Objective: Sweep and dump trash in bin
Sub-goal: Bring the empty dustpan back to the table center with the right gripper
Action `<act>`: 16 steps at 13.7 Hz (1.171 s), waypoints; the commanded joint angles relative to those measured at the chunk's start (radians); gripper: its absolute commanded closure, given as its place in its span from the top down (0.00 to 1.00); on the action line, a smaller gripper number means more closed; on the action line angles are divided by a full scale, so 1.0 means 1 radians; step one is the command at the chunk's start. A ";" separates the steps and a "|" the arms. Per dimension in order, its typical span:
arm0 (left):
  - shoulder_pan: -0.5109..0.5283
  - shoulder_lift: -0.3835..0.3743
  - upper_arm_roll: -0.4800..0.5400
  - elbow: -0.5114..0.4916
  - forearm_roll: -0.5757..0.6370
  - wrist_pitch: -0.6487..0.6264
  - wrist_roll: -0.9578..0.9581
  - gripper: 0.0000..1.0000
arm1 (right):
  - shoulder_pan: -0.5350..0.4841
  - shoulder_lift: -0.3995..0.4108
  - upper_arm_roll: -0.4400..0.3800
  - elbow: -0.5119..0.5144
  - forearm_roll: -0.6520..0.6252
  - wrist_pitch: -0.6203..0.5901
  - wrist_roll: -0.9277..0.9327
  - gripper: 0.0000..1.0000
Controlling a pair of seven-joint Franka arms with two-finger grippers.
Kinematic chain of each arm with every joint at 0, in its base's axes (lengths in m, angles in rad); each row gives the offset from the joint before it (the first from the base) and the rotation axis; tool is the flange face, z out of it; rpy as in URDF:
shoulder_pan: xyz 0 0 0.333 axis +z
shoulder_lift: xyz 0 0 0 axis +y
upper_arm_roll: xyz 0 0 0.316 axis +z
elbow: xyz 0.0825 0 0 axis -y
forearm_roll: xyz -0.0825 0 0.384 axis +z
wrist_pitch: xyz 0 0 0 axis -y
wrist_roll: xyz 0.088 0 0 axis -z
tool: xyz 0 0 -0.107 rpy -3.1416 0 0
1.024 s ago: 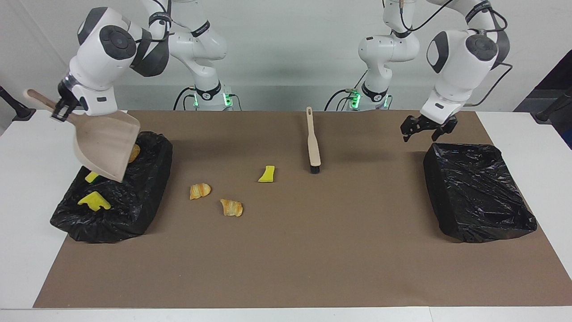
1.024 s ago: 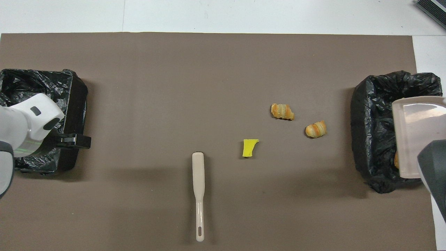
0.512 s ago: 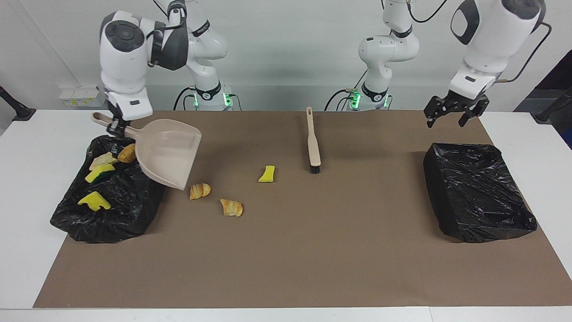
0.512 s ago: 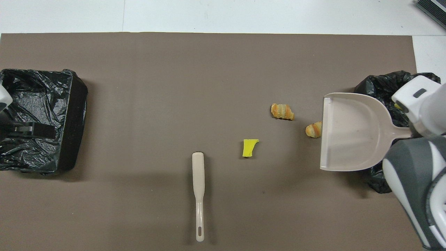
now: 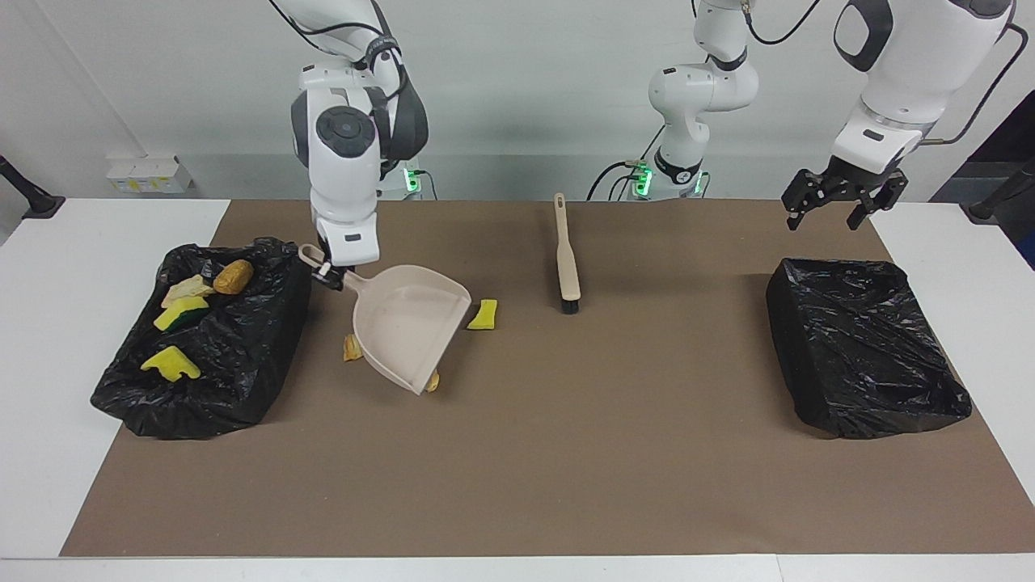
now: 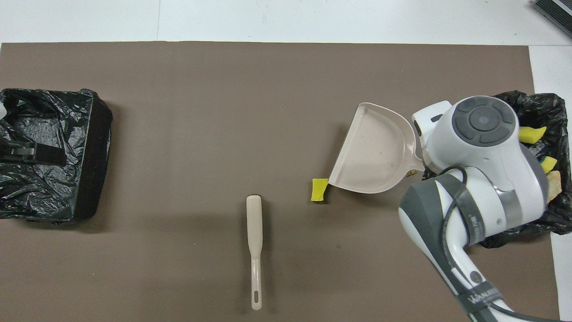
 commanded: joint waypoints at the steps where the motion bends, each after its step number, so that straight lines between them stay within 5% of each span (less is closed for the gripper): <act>1: 0.027 0.006 -0.010 0.020 0.013 -0.025 0.020 1.00 | 0.047 0.045 -0.003 0.014 0.075 0.051 0.222 0.00; 9: 0.029 0.010 -0.010 0.013 0.012 -0.023 0.017 1.00 | 0.211 0.281 -0.003 0.202 0.292 0.151 1.049 0.00; 16: 0.023 0.081 -0.013 0.169 0.009 -0.178 0.012 1.00 | 0.328 0.554 0.000 0.561 0.328 0.132 1.361 0.00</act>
